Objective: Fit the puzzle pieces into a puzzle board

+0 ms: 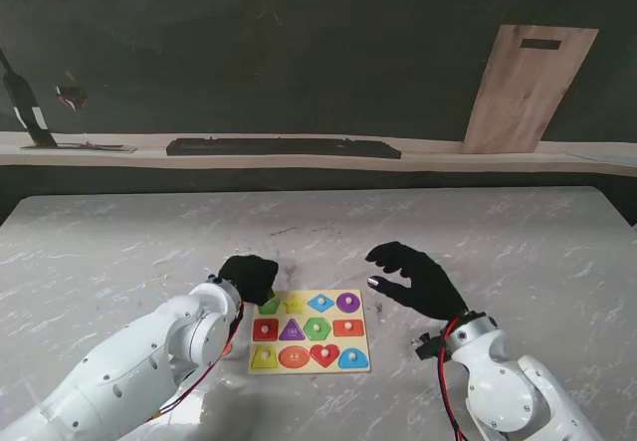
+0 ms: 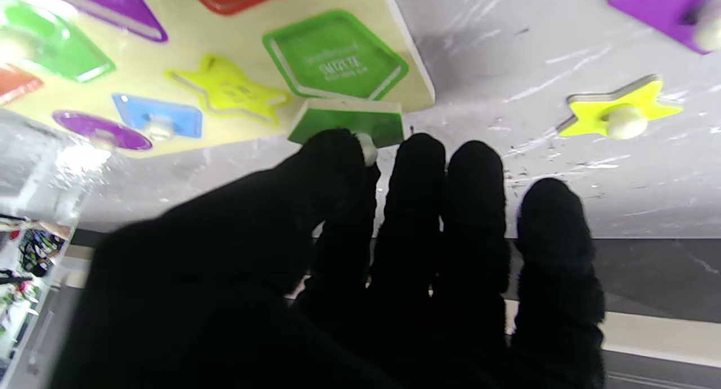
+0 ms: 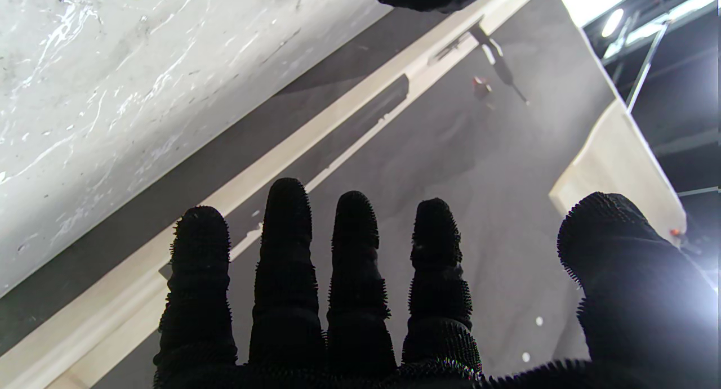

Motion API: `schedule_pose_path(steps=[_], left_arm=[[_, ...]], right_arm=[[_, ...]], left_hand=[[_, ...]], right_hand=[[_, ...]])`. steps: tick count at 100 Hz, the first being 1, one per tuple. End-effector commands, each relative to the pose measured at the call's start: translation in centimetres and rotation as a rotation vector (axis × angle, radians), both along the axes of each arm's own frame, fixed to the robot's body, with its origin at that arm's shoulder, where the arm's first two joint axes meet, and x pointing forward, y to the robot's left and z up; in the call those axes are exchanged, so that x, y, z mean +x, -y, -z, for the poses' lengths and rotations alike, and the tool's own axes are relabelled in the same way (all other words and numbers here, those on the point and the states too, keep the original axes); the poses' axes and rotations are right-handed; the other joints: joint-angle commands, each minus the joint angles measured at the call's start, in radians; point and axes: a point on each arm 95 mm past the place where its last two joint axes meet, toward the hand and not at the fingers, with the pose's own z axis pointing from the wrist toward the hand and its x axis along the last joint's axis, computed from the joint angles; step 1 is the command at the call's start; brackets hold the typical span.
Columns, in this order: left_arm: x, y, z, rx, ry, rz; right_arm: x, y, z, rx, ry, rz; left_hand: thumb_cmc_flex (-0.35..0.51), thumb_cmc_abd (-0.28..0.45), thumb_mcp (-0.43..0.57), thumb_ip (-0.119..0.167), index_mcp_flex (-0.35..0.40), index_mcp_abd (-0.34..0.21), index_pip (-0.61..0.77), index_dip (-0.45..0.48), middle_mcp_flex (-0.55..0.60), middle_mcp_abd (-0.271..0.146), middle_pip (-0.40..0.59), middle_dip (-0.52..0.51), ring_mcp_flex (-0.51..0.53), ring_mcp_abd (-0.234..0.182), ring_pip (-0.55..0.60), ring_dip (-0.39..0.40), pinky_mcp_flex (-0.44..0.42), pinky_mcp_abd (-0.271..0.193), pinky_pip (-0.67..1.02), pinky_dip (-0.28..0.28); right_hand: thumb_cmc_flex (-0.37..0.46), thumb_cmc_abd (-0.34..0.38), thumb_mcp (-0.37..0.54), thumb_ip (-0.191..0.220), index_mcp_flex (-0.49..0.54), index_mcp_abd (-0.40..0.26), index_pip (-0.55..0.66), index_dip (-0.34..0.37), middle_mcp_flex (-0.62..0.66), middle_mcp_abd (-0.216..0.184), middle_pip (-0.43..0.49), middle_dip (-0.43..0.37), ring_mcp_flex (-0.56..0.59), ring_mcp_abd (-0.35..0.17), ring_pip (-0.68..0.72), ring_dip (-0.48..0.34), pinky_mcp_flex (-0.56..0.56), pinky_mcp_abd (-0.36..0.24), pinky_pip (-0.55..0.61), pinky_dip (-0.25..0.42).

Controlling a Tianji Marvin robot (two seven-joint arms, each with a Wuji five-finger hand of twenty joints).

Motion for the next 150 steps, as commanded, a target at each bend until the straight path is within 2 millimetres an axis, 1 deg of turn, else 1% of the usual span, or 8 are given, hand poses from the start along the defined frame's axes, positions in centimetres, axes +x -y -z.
schedule_pose_path(steps=[1,14,54,69,86,113,150], left_arm=[[-0.6,0.1,0.4,0.012,-0.008,0.023],[-1.0,0.3,0.7,0.017,-0.011,0.024],[-2.0,1.4,1.2,0.021,-0.009,-0.044],[-2.1,2.1,1.2,0.012,0.004,-0.086],[-2.2,2.6,1.3,-0.003,0.012,-0.12],[-2.1,2.7,2.0,0.015,0.031,-0.163],[-2.1,2.8,2.2,0.018,0.045,-0.197]], right_arm=[[-0.2,-0.2,0.2,0.002,-0.004,-0.006],[-0.2,-0.3,0.2,0.002,-0.005,-0.006],[-0.2,-0.3,0.2,0.013,-0.012,-0.008],[-0.2,-0.2,0.1,0.021,-0.015,-0.011],[-0.2,-0.2,0.0,0.03,-0.015,-0.012],[-0.3,0.0,-0.1,0.038,-0.012,-0.013],[-0.3,0.0,-0.1,0.04,-0.017,-0.014]], left_hand=[[0.0,-0.014,0.048,0.042,0.007,0.011,0.063,0.04,0.012,0.044,0.023,0.024,0.023,-0.003,0.032,0.015,-0.006,0.059,0.035,0.028],[0.002,-0.014,0.048,0.042,0.008,0.017,0.063,0.044,0.013,0.05,0.026,0.025,0.027,0.0,0.036,0.017,-0.005,0.061,0.037,0.03],[0.001,-0.024,0.069,0.046,0.011,0.049,0.066,0.054,0.02,0.071,0.048,0.025,0.038,0.02,0.063,0.014,0.011,0.089,0.055,0.046],[0.004,-0.027,0.076,0.047,0.012,0.068,0.067,0.056,0.022,0.082,0.06,0.023,0.043,0.032,0.076,0.007,0.021,0.105,0.06,0.053],[0.007,-0.023,0.074,0.047,0.005,0.078,0.068,0.06,0.016,0.089,0.068,0.022,0.038,0.037,0.084,0.0,0.016,0.113,0.059,0.057],[0.012,-0.02,0.07,0.046,0.001,0.092,0.069,0.062,0.013,0.097,0.08,0.017,0.039,0.044,0.094,-0.008,0.022,0.121,0.062,0.064],[0.015,-0.02,0.07,0.045,0.002,0.1,0.069,0.062,0.015,0.103,0.09,0.007,0.042,0.049,0.103,-0.021,0.028,0.129,0.063,0.07]], right_hand=[[0.027,0.022,-0.02,0.014,0.023,-0.027,0.01,0.004,0.023,-0.02,0.01,0.007,0.0,-0.024,0.009,0.005,-0.01,-0.012,0.013,0.012],[0.026,0.022,-0.02,0.014,0.023,-0.028,0.009,0.005,0.023,-0.021,0.01,0.007,0.0,-0.024,0.009,0.005,-0.011,-0.012,0.013,0.012],[0.026,0.022,-0.02,0.014,0.026,-0.027,0.009,0.005,0.023,-0.022,0.009,0.007,-0.001,-0.024,0.009,0.005,-0.011,-0.013,0.013,0.012],[0.027,0.022,-0.02,0.013,0.025,-0.028,0.008,0.005,0.023,-0.021,0.009,0.007,-0.001,-0.025,0.009,0.005,-0.011,-0.012,0.013,0.012],[0.027,0.022,-0.02,0.014,0.026,-0.028,0.01,0.006,0.023,-0.021,0.008,0.007,-0.001,-0.023,0.008,0.005,-0.011,-0.013,0.013,0.012],[0.027,0.023,-0.02,0.013,0.024,-0.027,0.007,0.005,0.023,-0.021,0.008,0.007,-0.002,-0.023,0.008,0.005,-0.011,-0.013,0.013,0.012],[0.028,0.022,-0.02,0.014,0.028,-0.026,0.009,0.005,0.023,-0.021,0.008,0.007,-0.003,-0.024,0.008,0.005,-0.012,-0.012,0.012,0.012]])
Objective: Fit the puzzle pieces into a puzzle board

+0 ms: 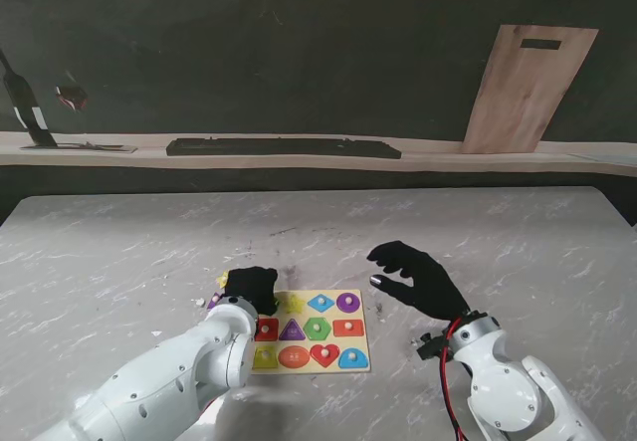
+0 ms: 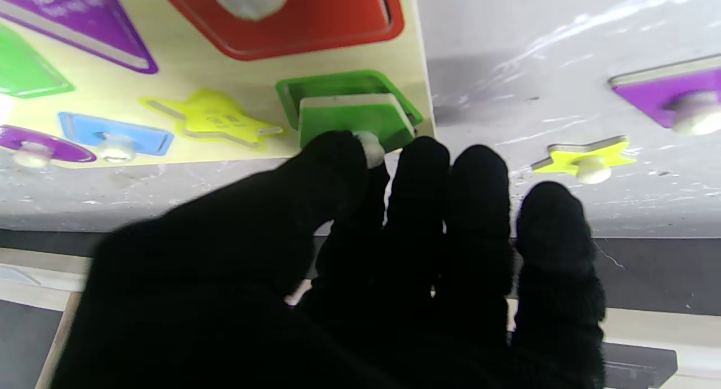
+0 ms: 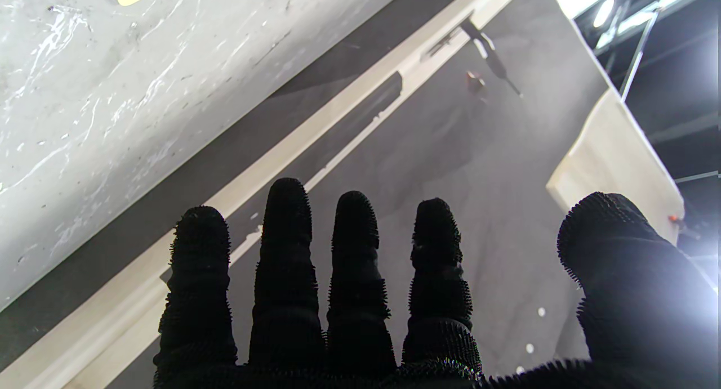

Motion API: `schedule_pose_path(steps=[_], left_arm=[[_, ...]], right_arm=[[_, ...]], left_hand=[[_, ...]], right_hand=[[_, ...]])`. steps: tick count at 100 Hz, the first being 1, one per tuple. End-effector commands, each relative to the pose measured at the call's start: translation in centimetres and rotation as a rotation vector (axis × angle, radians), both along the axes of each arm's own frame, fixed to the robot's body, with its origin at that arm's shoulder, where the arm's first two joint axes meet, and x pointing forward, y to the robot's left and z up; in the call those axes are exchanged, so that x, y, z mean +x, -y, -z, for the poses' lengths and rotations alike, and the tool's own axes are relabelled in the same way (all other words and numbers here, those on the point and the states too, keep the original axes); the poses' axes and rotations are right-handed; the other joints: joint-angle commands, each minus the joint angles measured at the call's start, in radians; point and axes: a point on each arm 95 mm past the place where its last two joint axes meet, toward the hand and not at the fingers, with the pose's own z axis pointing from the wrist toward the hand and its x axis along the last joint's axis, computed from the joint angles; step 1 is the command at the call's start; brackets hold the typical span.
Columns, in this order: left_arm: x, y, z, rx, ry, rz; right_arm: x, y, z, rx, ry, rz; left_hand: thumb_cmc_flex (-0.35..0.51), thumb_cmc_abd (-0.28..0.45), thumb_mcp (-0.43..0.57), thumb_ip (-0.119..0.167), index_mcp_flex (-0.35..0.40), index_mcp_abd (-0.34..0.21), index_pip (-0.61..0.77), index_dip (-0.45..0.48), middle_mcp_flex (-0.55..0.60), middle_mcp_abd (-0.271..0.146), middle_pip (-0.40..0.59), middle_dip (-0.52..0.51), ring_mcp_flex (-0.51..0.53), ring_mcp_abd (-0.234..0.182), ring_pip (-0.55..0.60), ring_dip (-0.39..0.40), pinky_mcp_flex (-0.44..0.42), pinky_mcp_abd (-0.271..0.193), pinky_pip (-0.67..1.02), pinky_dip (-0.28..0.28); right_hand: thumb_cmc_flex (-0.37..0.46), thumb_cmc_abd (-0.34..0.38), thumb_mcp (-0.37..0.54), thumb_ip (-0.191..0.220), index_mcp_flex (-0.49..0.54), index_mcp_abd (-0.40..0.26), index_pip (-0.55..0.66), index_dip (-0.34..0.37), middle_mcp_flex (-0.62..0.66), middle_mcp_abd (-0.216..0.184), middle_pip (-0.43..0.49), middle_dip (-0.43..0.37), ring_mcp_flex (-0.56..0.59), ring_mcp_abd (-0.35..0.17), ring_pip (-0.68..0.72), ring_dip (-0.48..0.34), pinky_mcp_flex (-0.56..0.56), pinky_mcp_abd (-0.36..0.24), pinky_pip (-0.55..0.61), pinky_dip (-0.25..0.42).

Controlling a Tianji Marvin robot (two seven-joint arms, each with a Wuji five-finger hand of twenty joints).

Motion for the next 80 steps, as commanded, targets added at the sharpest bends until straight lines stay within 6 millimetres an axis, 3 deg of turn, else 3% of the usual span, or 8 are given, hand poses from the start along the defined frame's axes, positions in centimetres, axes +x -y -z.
schedule_pose_path(steps=[1,80], left_arm=[[-0.14,0.35,0.09,-0.011,-0.01,-0.005],[-0.08,0.39,0.67,-0.018,-0.028,-0.034]], right_arm=[[-0.26,-0.25,0.01,0.003,-0.002,-0.006],[-0.13,-0.34,0.13,0.005,-0.013,-0.008]], left_hand=[[0.015,-0.02,0.058,0.045,0.002,0.028,0.059,0.024,0.015,0.079,0.028,-0.001,0.042,0.023,0.037,-0.01,0.007,0.129,0.04,0.031],[0.026,-0.006,0.037,0.039,-0.002,0.038,0.051,0.018,0.01,0.083,0.031,-0.015,0.037,0.027,0.036,-0.026,0.004,0.134,0.034,0.038]], right_hand=[[0.027,0.022,-0.021,0.013,0.028,-0.024,0.009,0.005,0.023,-0.021,0.008,0.007,-0.003,-0.024,0.008,0.005,-0.012,-0.012,0.012,0.012],[0.027,0.022,-0.021,0.013,0.028,-0.023,0.008,0.005,0.024,-0.021,0.008,0.007,-0.004,-0.023,0.008,0.005,-0.013,-0.013,0.012,0.013]])
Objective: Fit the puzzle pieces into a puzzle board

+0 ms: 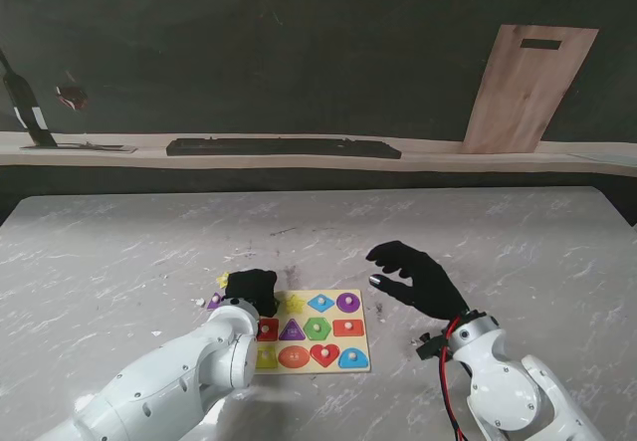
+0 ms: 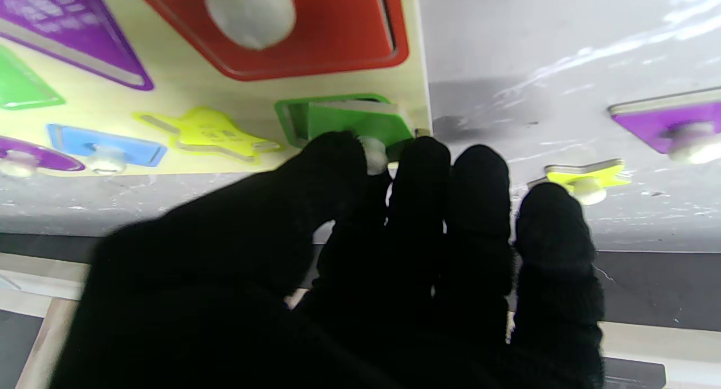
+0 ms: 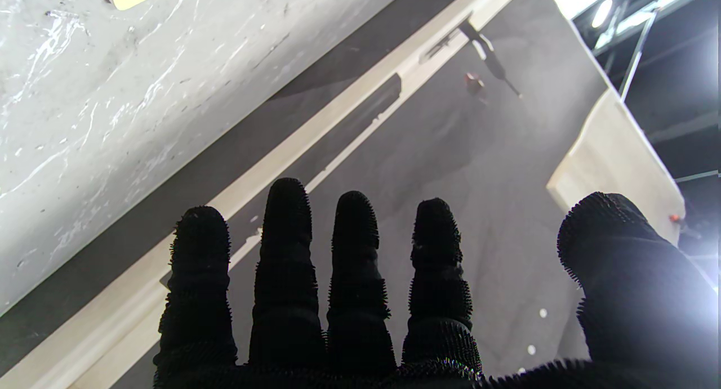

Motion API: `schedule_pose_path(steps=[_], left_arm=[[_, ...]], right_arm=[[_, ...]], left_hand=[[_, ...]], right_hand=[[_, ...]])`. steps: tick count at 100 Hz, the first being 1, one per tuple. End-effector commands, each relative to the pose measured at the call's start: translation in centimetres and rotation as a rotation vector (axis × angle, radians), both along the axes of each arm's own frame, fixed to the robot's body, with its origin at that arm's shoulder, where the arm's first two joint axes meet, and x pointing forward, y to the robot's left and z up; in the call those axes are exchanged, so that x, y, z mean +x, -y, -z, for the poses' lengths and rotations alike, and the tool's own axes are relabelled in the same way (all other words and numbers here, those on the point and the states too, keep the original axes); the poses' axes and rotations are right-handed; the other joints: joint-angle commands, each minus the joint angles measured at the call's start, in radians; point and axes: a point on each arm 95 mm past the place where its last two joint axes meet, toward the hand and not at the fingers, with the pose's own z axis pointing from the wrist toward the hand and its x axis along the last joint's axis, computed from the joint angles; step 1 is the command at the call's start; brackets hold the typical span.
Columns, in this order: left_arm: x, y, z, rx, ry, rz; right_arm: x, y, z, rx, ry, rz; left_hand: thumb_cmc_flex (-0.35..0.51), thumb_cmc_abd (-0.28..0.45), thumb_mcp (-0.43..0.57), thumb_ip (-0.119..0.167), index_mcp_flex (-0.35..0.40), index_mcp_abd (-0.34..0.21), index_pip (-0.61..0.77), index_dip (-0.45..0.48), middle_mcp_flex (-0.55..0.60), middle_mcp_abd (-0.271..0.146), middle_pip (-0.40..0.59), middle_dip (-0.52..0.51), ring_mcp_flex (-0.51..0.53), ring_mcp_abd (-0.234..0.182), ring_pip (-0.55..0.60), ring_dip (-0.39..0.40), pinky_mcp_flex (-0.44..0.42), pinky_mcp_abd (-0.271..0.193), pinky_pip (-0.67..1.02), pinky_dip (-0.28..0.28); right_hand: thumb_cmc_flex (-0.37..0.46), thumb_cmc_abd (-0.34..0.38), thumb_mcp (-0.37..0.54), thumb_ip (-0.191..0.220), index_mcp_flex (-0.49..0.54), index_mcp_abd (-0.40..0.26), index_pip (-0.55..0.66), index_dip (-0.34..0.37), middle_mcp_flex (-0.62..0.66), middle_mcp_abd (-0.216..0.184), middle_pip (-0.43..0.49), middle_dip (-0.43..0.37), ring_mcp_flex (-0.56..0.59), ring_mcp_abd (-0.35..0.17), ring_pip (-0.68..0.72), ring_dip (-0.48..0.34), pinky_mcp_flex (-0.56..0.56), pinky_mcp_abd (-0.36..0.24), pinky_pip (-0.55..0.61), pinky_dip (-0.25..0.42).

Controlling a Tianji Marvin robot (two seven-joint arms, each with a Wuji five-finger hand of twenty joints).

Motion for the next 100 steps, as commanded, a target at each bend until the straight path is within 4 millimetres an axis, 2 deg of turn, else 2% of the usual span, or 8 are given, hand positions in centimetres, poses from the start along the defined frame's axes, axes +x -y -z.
schedule_pose_path(steps=[1,76,80,92,100], left_arm=[[-0.08,0.23,0.1,-0.013,-0.009,-0.006],[-0.1,0.54,0.2,-0.046,-0.021,-0.029],[-0.17,0.51,0.18,-0.046,-0.025,-0.03],[-0.35,0.44,0.14,-0.045,-0.033,-0.031],[-0.47,0.38,0.11,-0.037,-0.026,-0.031]], right_arm=[[-0.19,-0.23,0.15,0.001,-0.005,-0.004],[-0.2,-0.13,0.16,0.003,-0.003,-0.001],[-0.2,-0.12,0.16,0.003,-0.003,-0.002],[-0.2,-0.1,0.16,0.002,-0.002,-0.002],[-0.22,-0.1,0.16,0.003,-0.002,-0.002]], left_hand=[[0.026,-0.007,0.036,0.038,-0.002,0.017,0.045,0.001,0.01,0.075,0.03,-0.008,0.037,0.019,0.033,-0.015,0.003,0.134,0.034,0.026],[0.052,0.029,-0.026,0.022,-0.012,0.021,0.021,-0.013,-0.007,0.081,0.018,-0.037,0.016,0.026,0.019,-0.028,-0.018,0.13,0.027,0.031],[0.058,0.035,-0.053,0.014,-0.01,0.02,0.009,-0.022,-0.014,0.081,0.021,-0.04,0.009,0.029,0.019,-0.027,-0.027,0.129,0.028,0.034],[0.069,0.039,-0.2,-0.042,-0.009,0.017,-0.014,-0.041,-0.042,0.082,0.058,-0.063,0.003,0.031,0.015,-0.028,-0.034,0.126,0.027,0.04],[0.071,0.023,-0.276,-0.061,-0.025,0.027,-0.047,-0.049,-0.041,0.079,0.073,-0.122,0.026,0.032,-0.001,-0.059,-0.001,0.126,0.033,0.037]], right_hand=[[0.027,0.022,-0.021,0.013,0.028,-0.022,0.008,0.005,0.024,-0.021,0.008,0.007,-0.004,-0.023,0.008,0.005,-0.013,-0.013,0.012,0.013],[0.027,0.023,-0.021,0.013,0.031,-0.023,0.008,0.006,0.025,-0.021,0.008,0.007,-0.004,-0.024,0.008,0.005,-0.013,-0.013,0.012,0.013],[0.028,0.023,-0.021,0.014,0.031,-0.023,0.008,0.006,0.025,-0.022,0.008,0.007,-0.002,-0.023,0.009,0.005,-0.013,-0.013,0.012,0.013],[0.028,0.023,-0.021,0.013,0.031,-0.021,0.009,0.006,0.028,-0.021,0.009,0.007,-0.003,-0.024,0.009,0.005,-0.013,-0.013,0.012,0.013],[0.028,0.022,-0.021,0.013,0.035,-0.022,0.009,0.007,0.03,-0.022,0.01,0.007,-0.002,-0.025,0.009,0.005,-0.012,-0.013,0.012,0.013]])
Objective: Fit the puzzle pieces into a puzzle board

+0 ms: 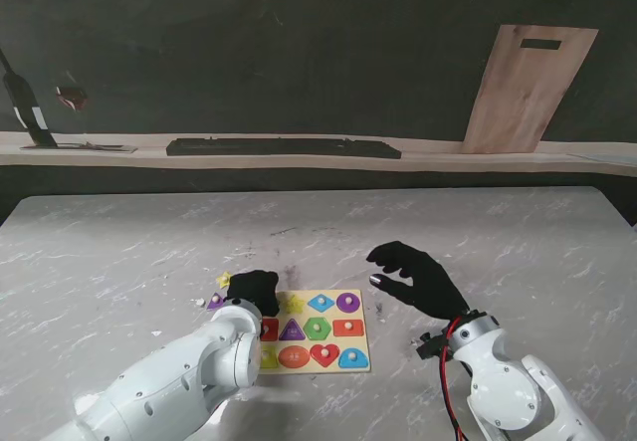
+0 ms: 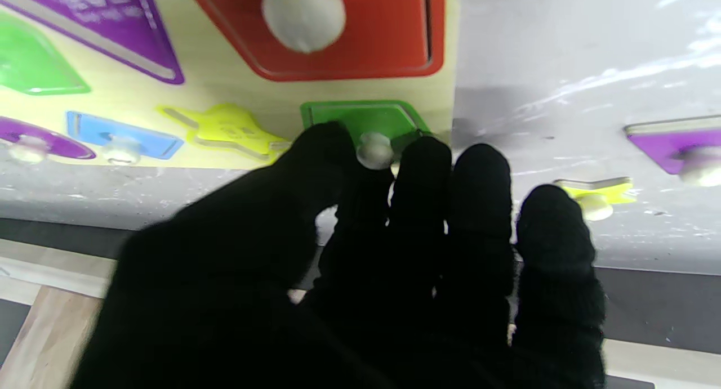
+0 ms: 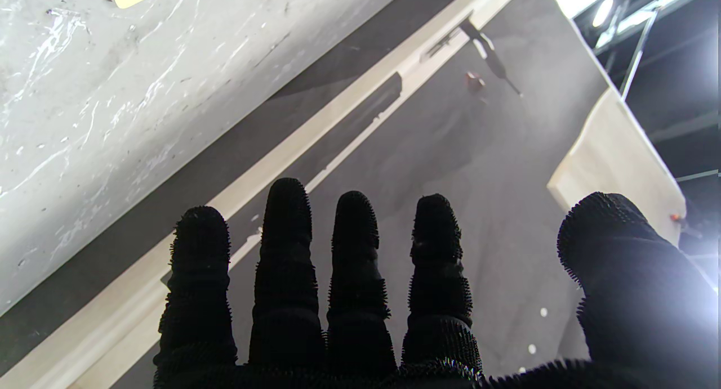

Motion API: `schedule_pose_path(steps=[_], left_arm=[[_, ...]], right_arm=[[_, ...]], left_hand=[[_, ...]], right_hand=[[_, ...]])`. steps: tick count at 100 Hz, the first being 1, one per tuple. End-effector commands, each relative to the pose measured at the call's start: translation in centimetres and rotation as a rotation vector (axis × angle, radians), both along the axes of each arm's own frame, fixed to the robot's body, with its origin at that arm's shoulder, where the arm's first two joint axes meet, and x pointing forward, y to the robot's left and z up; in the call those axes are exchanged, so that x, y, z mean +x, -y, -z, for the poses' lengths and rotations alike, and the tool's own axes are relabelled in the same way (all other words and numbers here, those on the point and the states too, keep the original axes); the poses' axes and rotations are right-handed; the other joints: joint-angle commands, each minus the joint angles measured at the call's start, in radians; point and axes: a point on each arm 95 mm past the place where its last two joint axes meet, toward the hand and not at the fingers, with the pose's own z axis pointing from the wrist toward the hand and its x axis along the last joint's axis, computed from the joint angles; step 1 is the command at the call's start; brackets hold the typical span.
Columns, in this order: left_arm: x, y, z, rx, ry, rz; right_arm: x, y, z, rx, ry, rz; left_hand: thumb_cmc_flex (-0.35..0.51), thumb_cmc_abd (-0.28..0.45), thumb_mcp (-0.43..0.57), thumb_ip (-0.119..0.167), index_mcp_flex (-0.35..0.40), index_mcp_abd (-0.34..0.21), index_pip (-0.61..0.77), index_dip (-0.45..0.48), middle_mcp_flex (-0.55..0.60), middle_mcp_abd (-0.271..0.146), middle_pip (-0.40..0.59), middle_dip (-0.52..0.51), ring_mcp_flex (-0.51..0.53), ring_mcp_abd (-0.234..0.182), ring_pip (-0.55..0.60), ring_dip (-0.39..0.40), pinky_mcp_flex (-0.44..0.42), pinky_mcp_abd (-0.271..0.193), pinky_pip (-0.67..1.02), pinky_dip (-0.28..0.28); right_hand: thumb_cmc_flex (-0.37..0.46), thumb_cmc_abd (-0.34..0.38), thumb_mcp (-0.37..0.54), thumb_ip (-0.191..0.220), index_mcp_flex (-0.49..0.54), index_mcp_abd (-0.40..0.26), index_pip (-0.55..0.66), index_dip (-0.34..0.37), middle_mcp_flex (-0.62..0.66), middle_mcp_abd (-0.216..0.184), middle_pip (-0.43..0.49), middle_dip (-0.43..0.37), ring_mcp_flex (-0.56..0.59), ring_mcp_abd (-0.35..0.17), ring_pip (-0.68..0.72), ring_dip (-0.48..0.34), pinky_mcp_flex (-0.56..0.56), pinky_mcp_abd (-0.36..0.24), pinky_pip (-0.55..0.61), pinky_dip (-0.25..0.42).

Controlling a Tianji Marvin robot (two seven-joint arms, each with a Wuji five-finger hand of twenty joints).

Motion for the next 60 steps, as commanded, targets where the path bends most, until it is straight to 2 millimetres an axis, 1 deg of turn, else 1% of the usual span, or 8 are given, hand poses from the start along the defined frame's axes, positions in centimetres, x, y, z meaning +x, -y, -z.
schedule_pose_path(steps=[1,6,16,26,31,35,37,60], left_arm=[[-0.3,0.0,0.2,0.008,-0.001,0.0],[-0.4,-0.1,0.2,0.017,0.002,0.004],[-0.5,-0.2,0.2,0.017,0.002,-0.001],[-0.7,-0.4,0.2,0.015,0.005,-0.007],[-0.7,-0.4,0.1,0.009,0.009,-0.01],[-0.8,-0.5,0.0,0.001,0.014,-0.013],[-0.8,-0.5,0.0,-0.003,0.017,-0.014],[-0.7,-1.1,-0.9,-0.055,0.064,-0.025]], right_arm=[[-0.3,-0.2,0.2,0.002,-0.002,-0.004],[-0.3,-0.2,0.2,0.002,-0.003,-0.004],[-0.3,-0.2,0.2,0.002,-0.004,-0.005],[-0.3,-0.2,0.2,0.003,-0.005,-0.007],[-0.3,-0.2,0.2,0.003,-0.005,-0.007],[-0.3,-0.2,0.2,0.004,-0.005,-0.007],[-0.3,-0.2,0.2,0.004,-0.005,-0.007],[-0.4,-0.2,0.1,0.006,-0.001,-0.007]], left_hand=[[0.021,-0.031,-0.09,-0.062,-0.026,0.024,-0.02,-0.015,-0.017,0.074,0.036,-0.042,0.028,0.029,-0.002,-0.031,0.021,0.125,0.033,0.022],[0.018,-0.036,-0.114,-0.071,-0.03,0.026,-0.027,-0.017,-0.022,0.074,0.035,-0.061,0.029,0.031,-0.01,-0.045,0.023,0.125,0.034,0.021],[0.0,-0.002,-0.154,-0.063,-0.037,0.04,-0.078,-0.021,-0.05,0.08,0.033,-0.116,0.014,0.041,-0.033,-0.078,0.02,0.125,0.026,0.013],[-0.05,0.064,-0.175,-0.039,-0.044,0.056,-0.176,-0.035,-0.076,0.089,0.034,-0.169,-0.007,0.052,-0.046,-0.096,0.003,0.13,0.006,0.002],[-0.073,0.107,-0.206,-0.023,-0.051,0.057,-0.208,-0.025,-0.085,0.087,0.033,-0.176,-0.014,0.054,-0.048,-0.098,-0.003,0.126,0.005,0.003],[-0.102,0.154,-0.23,0.015,-0.06,0.063,-0.252,-0.011,-0.096,0.089,0.032,-0.178,-0.022,0.06,-0.049,-0.095,-0.011,0.125,0.006,0.006],[-0.11,0.171,-0.245,0.025,-0.063,0.065,-0.276,-0.004,-0.099,0.09,0.032,-0.179,-0.024,0.062,-0.048,-0.093,-0.014,0.125,0.007,0.008],[-0.116,0.276,-0.456,0.026,-0.082,0.061,-0.395,-0.027,-0.154,0.11,-0.02,-0.206,-0.055,0.087,-0.067,-0.084,-0.051,0.12,0.002,0.02]], right_hand=[[0.028,0.022,-0.021,0.014,0.006,-0.022,0.007,0.007,0.03,-0.022,0.01,0.007,-0.002,-0.024,0.009,0.005,-0.012,-0.013,0.012,0.013],[0.029,0.023,-0.021,0.014,0.012,-0.021,0.009,0.007,0.033,-0.019,0.011,0.008,-0.001,-0.022,0.009,0.005,-0.012,-0.013,0.012,0.013],[0.029,0.022,-0.021,0.014,0.013,-0.021,0.008,0.007,0.033,-0.021,0.01,0.007,-0.001,-0.024,0.01,0.006,-0.013,-0.014,0.012,0.013],[0.028,0.023,-0.021,0.013,0.012,-0.021,0.008,0.007,0.034,-0.02,0.01,0.008,0.0,-0.023,0.01,0.005,-0.013,-0.012,0.012,0.013],[0.029,0.023,-0.021,0.013,0.013,-0.021,0.008,0.007,0.035,-0.02,0.01,0.008,0.0,-0.022,0.01,0.005,-0.012,-0.013,0.012,0.013],[0.029,0.023,-0.021,0.013,0.013,-0.021,0.008,0.007,0.034,-0.02,0.01,0.008,-0.001,-0.023,0.009,0.005,-0.013,-0.013,0.012,0.013],[0.029,0.023,-0.021,0.013,0.011,-0.022,0.008,0.007,0.034,-0.02,0.01,0.008,-0.001,-0.023,0.009,0.005,-0.013,-0.013,0.012,0.013],[0.029,0.023,-0.022,0.013,0.014,-0.019,0.009,0.007,0.035,-0.02,0.01,0.008,0.0,-0.023,0.01,0.005,-0.012,-0.013,0.012,0.013]])
